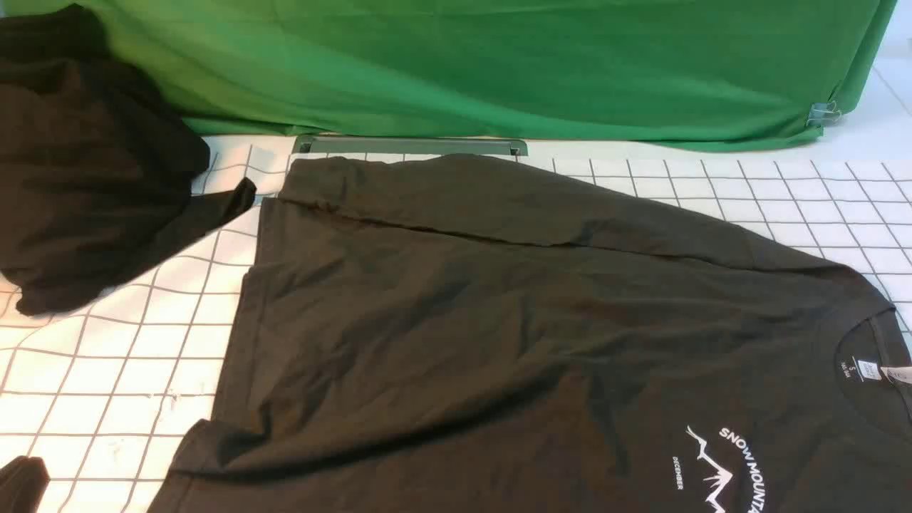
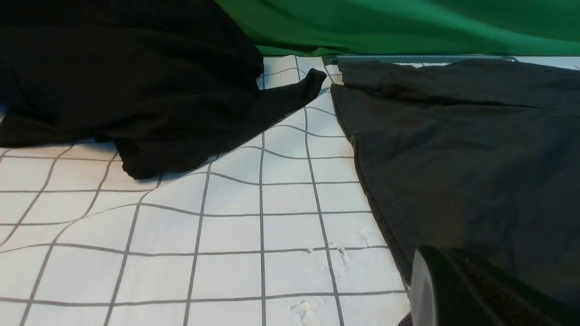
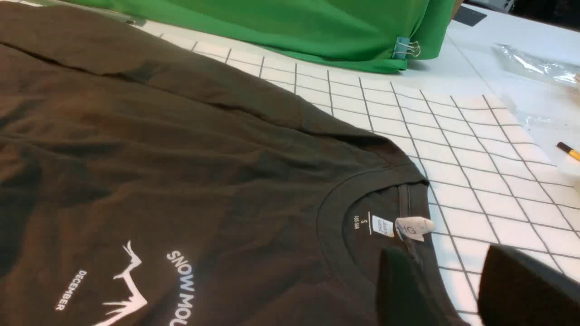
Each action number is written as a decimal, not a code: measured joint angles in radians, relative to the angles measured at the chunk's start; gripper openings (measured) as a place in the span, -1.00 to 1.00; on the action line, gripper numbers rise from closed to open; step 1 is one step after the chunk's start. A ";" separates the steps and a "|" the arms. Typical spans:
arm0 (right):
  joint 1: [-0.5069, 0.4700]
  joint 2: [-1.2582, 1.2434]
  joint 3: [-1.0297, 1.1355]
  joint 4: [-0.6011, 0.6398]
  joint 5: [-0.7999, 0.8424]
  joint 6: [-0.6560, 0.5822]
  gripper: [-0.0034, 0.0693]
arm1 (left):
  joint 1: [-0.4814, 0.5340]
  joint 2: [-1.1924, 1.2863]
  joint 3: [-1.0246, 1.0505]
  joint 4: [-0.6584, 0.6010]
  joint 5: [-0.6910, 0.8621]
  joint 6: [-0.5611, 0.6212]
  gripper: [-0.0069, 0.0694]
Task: Fold a long-sleeved shirt over a white checkered tablecloth.
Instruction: 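Grasp the left edge of the dark T-shirt lying flat on the table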
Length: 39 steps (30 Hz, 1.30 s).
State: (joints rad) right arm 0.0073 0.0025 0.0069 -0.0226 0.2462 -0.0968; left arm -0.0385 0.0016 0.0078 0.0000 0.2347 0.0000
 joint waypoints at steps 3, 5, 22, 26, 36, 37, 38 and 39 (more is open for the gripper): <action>0.000 0.000 0.000 0.000 0.000 0.000 -0.23 | 0.000 0.000 0.000 0.000 0.000 0.000 -0.81; 0.000 0.000 0.000 0.000 0.000 0.000 -0.23 | 0.000 0.000 0.000 0.000 0.000 0.000 -0.81; 0.000 0.000 0.000 0.000 0.000 0.000 -0.23 | 0.000 0.000 0.000 0.069 -0.020 0.012 -0.81; 0.000 0.000 0.000 0.000 0.000 0.000 -0.23 | 0.000 0.000 0.000 -0.094 -0.197 -0.063 -0.81; 0.000 0.000 0.000 0.003 -0.025 0.001 -0.23 | 0.000 0.000 0.000 -0.301 -0.670 -0.228 -0.81; 0.000 0.000 0.000 0.009 -0.029 0.005 -0.23 | 0.000 0.000 0.000 -0.301 -0.699 -0.243 -0.81; 0.000 0.000 0.000 0.023 -0.043 0.022 -0.23 | 0.000 0.000 0.000 -0.300 -0.727 -0.283 -0.81; 0.000 0.000 0.000 0.064 -0.081 0.066 -0.23 | 0.000 -0.001 -0.005 -0.299 -0.780 -0.361 -0.81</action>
State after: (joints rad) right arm 0.0073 0.0025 0.0069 0.0414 0.1650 -0.0308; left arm -0.0385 0.0008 0.0033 -0.2990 -0.5453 -0.3611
